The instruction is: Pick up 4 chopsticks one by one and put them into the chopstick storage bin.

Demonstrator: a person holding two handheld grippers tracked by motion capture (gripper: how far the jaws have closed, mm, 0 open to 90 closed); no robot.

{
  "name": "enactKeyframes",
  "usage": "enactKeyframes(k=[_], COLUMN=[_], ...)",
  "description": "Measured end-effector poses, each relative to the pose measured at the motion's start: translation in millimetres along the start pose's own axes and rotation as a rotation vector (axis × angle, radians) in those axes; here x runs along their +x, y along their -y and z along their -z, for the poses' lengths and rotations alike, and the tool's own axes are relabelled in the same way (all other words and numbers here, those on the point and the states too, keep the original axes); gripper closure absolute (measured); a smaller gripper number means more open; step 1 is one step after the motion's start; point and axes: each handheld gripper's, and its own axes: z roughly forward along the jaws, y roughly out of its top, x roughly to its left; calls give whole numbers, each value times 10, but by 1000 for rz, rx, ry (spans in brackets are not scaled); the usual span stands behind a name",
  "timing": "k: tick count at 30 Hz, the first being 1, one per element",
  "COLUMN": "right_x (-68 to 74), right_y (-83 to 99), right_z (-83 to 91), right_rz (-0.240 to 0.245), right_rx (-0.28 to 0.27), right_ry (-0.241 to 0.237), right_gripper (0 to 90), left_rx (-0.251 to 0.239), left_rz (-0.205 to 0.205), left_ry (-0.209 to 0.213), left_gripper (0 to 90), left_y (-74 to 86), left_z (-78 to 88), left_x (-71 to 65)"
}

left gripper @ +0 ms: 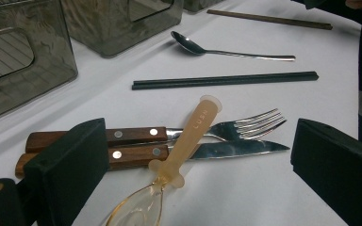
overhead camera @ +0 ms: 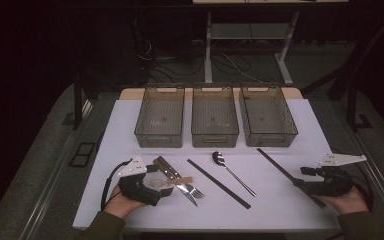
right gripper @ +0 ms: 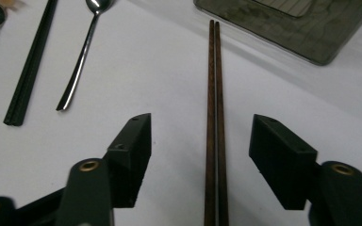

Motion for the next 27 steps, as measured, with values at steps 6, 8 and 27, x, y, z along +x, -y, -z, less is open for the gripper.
enactKeyframes(k=[6, 8, 27], right_x=[-66, -90, -129], right_y=[74, 92, 127], right_z=[65, 81, -20], right_rz=[-13, -18, -15], right_rx=[27, 37, 155], right_ry=[5, 15, 29], right_gripper=[586, 631, 789], left_rx=[-1, -1, 5], left_rz=[-2, -3, -7], left_ry=[-1, 1, 8], left_gripper=[40, 41, 43], left_y=[0, 0, -7], left_z=[3, 3, -13], left_x=[4, 3, -7])
